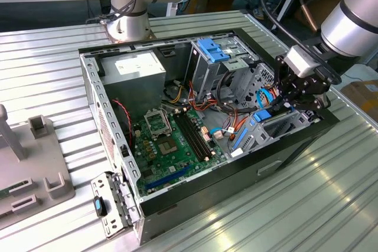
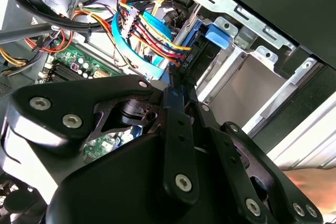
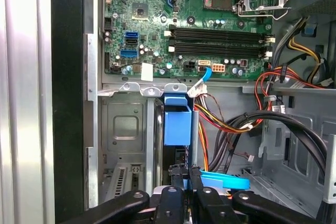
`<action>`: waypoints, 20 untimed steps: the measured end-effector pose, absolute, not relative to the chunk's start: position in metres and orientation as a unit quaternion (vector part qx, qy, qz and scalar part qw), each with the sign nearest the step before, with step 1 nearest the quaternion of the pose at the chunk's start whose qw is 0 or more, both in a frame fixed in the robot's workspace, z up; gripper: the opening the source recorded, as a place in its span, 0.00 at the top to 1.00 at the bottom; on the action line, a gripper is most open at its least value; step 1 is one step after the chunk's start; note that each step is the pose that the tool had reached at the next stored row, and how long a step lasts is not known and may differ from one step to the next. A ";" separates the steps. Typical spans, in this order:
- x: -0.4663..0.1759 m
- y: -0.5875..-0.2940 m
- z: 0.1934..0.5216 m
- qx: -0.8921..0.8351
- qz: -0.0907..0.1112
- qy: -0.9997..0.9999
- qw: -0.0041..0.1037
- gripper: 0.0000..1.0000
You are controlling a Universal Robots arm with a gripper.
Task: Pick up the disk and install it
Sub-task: 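Insert the second disk wire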
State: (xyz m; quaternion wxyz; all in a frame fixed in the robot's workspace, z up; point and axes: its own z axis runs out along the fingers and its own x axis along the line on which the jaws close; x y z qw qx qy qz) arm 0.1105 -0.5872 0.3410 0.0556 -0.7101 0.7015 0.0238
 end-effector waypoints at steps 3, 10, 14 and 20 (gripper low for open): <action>0.111 -0.587 0.340 -0.710 0.024 0.702 0.056 0.84; 0.111 -0.587 0.337 -0.710 0.024 0.702 0.056 0.84; 0.111 -0.587 0.336 -0.710 0.024 0.702 0.056 0.83; 0.111 -0.587 0.336 -0.710 0.024 0.702 0.056 0.58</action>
